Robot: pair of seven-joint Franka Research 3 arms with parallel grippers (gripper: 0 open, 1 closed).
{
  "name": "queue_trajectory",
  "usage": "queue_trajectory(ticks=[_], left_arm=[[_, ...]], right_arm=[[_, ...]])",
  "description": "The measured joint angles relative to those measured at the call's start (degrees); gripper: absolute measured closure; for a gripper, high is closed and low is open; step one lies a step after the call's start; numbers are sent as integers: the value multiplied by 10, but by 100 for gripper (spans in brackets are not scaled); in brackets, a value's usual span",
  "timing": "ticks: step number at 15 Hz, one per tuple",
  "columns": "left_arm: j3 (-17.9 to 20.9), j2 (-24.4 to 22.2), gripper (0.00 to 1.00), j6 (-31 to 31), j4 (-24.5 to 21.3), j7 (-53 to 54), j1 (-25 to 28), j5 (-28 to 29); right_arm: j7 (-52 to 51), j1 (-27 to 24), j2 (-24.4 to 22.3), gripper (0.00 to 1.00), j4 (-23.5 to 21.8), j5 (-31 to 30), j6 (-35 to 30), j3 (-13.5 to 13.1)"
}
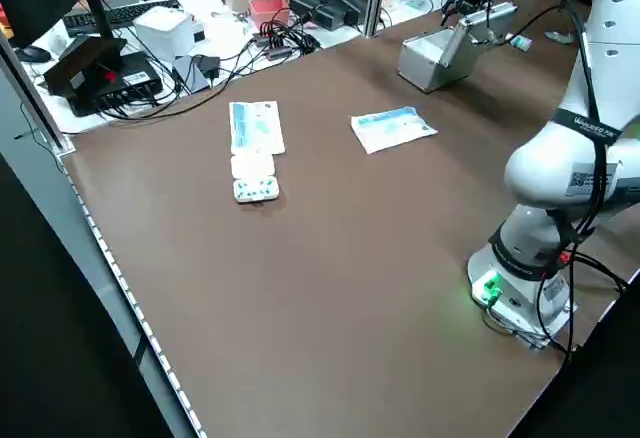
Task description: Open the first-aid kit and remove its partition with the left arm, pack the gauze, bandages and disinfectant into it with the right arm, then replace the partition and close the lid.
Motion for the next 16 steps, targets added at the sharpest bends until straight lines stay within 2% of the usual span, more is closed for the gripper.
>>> queue_trajectory(ticks=[4,7,12,16], left_arm=[[3,5,0,17,0,160,11,0],[4,17,0,46,0,265,22,0],[5,56,0,124,0,409,25,0],[7,77,0,171,2,492,32,0]], right_arm=[[-9,-5,-22,1,3,-70,-3,-22],[-32,-24,-36,1,3,-106,-43,-28],[-197,-74,-60,1,4,-114,-128,-31],[-321,-103,-96,1,6,-174,-191,-32]])
